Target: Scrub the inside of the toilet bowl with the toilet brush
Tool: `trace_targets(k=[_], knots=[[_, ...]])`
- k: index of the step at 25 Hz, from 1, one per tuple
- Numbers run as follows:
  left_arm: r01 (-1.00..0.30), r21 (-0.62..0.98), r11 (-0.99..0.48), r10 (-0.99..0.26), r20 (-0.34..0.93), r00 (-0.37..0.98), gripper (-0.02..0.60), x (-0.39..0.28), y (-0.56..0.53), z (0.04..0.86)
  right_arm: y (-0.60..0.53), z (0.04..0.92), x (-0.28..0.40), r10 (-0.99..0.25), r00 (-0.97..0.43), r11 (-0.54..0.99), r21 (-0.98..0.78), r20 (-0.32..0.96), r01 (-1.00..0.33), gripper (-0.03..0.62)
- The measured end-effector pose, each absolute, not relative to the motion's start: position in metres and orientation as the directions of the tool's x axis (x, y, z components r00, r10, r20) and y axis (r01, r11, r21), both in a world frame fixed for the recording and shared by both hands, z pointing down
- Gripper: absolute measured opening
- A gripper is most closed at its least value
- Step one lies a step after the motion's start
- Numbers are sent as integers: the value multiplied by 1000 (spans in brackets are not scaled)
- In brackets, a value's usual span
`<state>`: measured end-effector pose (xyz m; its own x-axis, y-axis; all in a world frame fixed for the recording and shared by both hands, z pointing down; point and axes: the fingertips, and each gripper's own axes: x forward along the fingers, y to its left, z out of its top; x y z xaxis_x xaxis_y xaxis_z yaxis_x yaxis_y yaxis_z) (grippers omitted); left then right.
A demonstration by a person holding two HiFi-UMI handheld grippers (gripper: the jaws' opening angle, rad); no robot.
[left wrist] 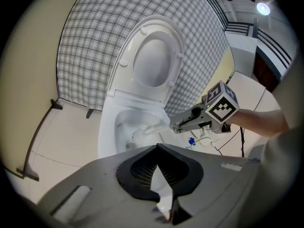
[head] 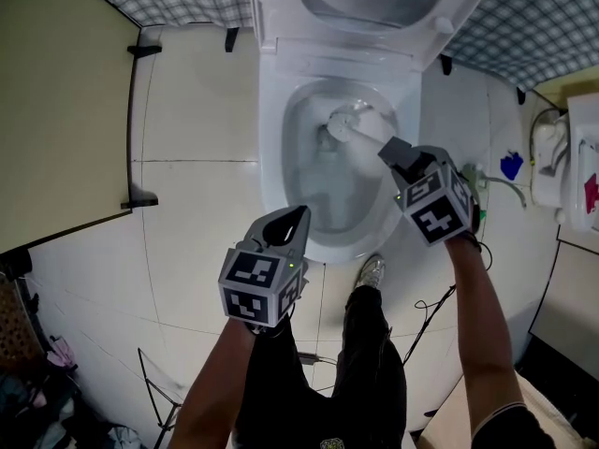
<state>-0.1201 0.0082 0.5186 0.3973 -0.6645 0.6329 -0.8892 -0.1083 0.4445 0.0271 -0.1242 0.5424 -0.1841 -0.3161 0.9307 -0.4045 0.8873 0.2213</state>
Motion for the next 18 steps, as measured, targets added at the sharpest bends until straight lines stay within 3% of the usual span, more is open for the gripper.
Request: trace_targets(k=[7,18], knots=[[-889,445,-110,-669,629,397,9,-121,1,516,-149,501,8,-403,-247,861,274,881,-428,192],[-894,440,-83,-674,636,376,8,-131,9,523,-125,561,-12,-286,-214,915,201,934,-349,192]])
